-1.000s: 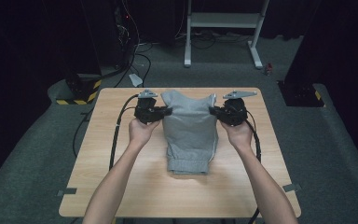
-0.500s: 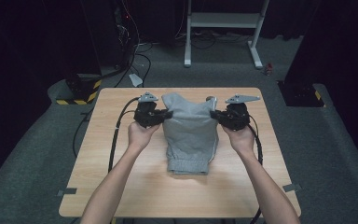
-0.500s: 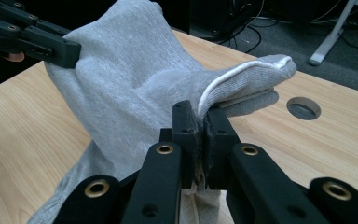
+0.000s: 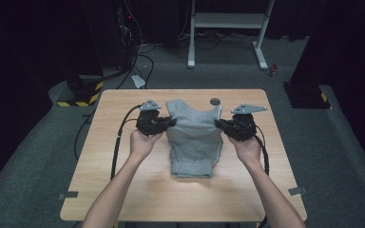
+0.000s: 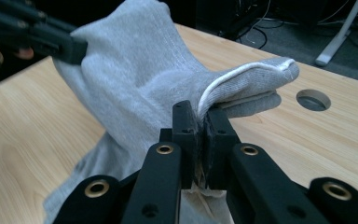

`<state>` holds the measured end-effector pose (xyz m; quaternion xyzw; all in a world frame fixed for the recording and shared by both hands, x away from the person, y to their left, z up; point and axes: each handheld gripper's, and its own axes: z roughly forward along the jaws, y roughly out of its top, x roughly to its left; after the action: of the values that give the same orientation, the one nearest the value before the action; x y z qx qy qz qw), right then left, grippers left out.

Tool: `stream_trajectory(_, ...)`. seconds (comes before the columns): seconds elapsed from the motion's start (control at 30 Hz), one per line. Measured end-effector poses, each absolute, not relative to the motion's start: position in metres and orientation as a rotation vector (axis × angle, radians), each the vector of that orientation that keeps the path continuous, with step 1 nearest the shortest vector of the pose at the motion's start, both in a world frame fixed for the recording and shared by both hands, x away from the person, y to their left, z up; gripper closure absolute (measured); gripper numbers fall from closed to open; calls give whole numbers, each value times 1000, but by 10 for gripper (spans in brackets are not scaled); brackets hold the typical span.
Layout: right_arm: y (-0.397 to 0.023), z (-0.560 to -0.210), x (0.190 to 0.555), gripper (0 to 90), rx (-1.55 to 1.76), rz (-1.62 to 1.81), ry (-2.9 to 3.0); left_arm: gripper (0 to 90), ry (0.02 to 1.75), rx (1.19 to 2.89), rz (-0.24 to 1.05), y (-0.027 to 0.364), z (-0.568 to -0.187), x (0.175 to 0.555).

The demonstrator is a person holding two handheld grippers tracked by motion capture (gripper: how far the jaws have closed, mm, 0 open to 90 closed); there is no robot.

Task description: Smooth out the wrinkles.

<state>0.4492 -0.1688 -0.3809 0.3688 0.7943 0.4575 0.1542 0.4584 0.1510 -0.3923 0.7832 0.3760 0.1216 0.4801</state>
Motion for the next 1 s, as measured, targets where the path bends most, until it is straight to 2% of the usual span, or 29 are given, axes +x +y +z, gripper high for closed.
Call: stream_trajectory(1.0, -177, -398, 428, 852, 1065, 1353, 2285, 798, 903, 1895, 246, 151, -407, 436)
